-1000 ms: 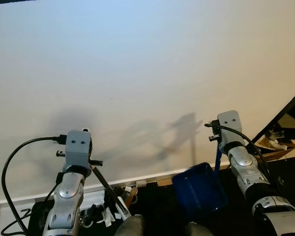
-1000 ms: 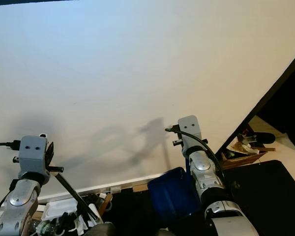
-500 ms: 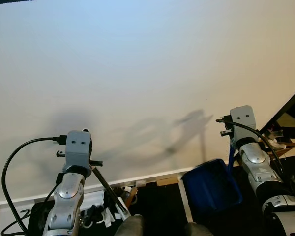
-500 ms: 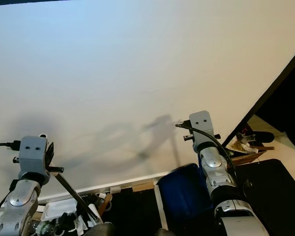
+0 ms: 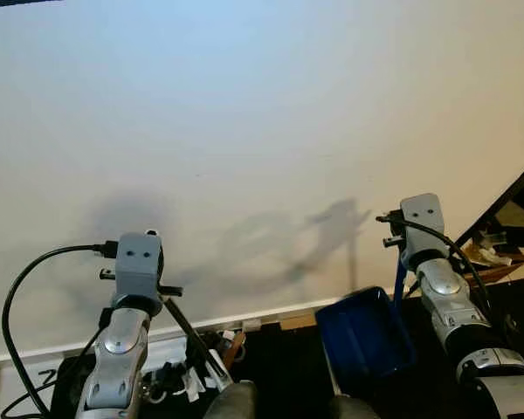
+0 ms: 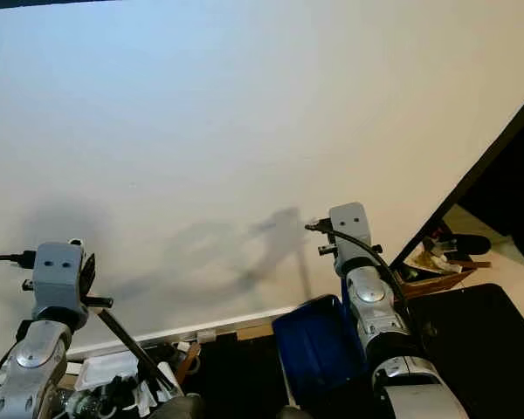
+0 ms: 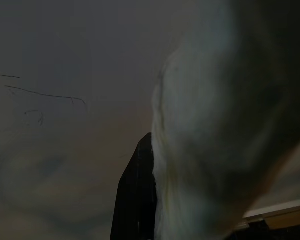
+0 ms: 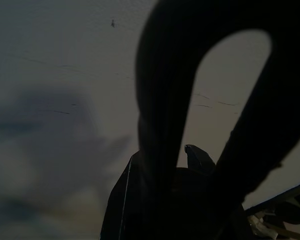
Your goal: Sweep floor
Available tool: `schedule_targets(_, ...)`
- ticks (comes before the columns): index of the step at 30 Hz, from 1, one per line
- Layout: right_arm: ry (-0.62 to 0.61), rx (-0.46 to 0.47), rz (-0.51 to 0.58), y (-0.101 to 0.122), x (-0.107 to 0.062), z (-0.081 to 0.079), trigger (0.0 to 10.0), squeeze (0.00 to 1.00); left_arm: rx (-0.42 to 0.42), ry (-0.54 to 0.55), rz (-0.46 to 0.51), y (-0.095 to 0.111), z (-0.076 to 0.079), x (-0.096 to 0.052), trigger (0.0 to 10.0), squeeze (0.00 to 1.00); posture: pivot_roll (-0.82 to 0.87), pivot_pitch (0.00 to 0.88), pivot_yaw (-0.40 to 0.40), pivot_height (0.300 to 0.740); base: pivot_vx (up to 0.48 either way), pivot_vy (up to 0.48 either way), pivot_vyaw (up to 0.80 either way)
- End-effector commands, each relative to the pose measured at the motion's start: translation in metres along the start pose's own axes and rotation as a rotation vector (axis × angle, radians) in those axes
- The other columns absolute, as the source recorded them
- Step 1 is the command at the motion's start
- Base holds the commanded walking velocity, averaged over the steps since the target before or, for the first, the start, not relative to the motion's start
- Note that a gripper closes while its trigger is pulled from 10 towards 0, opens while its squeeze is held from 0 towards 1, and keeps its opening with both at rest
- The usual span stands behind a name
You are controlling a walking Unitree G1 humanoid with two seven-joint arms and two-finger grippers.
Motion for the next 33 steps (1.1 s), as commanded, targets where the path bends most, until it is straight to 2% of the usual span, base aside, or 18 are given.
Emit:
schedule_targets(1,-0.025,0.000,0.038,0.006,0.002,0.003,10.0,0.00,0.001,-0.009,0.004,0.002,-0.001,-0.002,10.0,0.00,0.20,0.069,0.014,0.740,0.000,0.000,0.00)
schedule_targets(9,-0.035,-0.008,0.061,0.011,0.003,0.009,10.0,0.00,0.001,-0.008,0.001,0.000,-0.001,-0.003,10.0,0.00,0.20,0.072,0.011,0.740,0.000,0.000,0.00)
schedule_targets(21,-0.040,-0.010,0.054,0.008,0.002,0.011,10.0,0.00,0.000,-0.014,0.001,0.000,0.000,-0.002,10.0,0.00,0.20,0.072,0.013,0.740,0.000,0.000,0.00)
schedule_targets(33,-0.014,-0.010,0.010,0.000,0.000,-0.002,10.0,0.00,0.007,-0.015,-0.002,0.000,-0.002,-0.003,10.0,0.00,0.21,0.073,0.017,0.740,0.000,0.000,0.00)
Point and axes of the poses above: a point about 5 cm out from each wrist's last joint towards the gripper, its own x axis pointing out of the wrist towards the gripper, its own y axis along the axis of the wrist's last joint, z = x × y, the point moved 1 cm from there along x, pointing out of the wrist towards the gripper, and after that the axes turned 7 degrees about -x, right-handed, at the moved point
